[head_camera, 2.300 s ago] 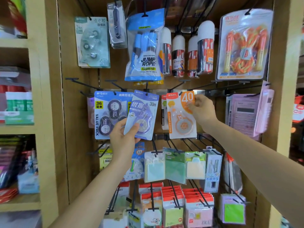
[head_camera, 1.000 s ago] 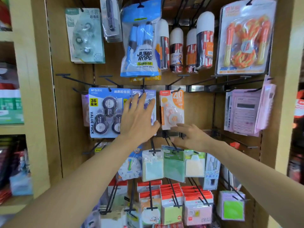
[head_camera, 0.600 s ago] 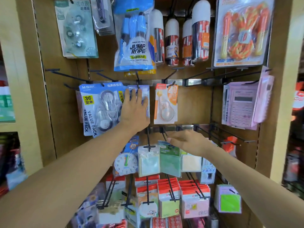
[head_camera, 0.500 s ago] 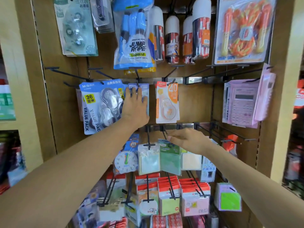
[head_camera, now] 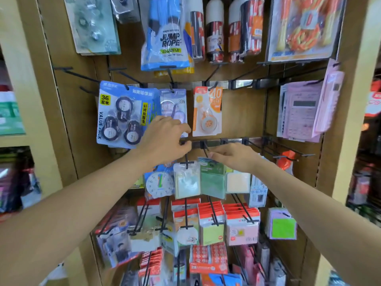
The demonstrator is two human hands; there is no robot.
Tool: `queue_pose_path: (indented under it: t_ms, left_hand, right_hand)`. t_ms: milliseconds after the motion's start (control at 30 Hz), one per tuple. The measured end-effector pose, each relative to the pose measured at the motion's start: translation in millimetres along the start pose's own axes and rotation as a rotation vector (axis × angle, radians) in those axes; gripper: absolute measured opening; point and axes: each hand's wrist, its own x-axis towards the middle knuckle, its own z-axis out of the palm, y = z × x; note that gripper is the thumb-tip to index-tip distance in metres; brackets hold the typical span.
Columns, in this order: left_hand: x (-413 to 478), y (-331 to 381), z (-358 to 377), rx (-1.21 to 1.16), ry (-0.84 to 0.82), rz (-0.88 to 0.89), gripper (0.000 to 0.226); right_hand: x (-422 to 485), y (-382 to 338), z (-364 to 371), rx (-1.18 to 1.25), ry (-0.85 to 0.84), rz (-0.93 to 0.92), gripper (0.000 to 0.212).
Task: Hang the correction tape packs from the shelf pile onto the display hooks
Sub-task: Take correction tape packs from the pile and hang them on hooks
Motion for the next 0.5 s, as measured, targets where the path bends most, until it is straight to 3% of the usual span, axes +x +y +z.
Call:
queue_pose_path:
  t_ms: [200,300,433,500]
  left_hand:
    - [-96.1,26.4,-11.9,-0.273,0.003,0.012,0.037]
    - [-144.2,39.3,-1.1,-0.413,-0.065,-0.061,0.038]
    - [-205.3,57.3,37.5,-0.584,-0.173,-0.243,0.036]
    - [-234.8,69.5,59.2,-0.669,-0.236,-0.341,0.039]
  right_hand:
    - [-2.9,-4.3,-1.2,-0.021,0.040,-0.022,0.046]
    - [-9.0,-9.4,1.8,-0.020,0.258,-0.101,0.034]
    - [-45.6,-29.8,30.1,0.003,0.571,-0.356,0.012]
    - [-73.7,-40.7,55.0,0.028,0.618,-0.391,0.009]
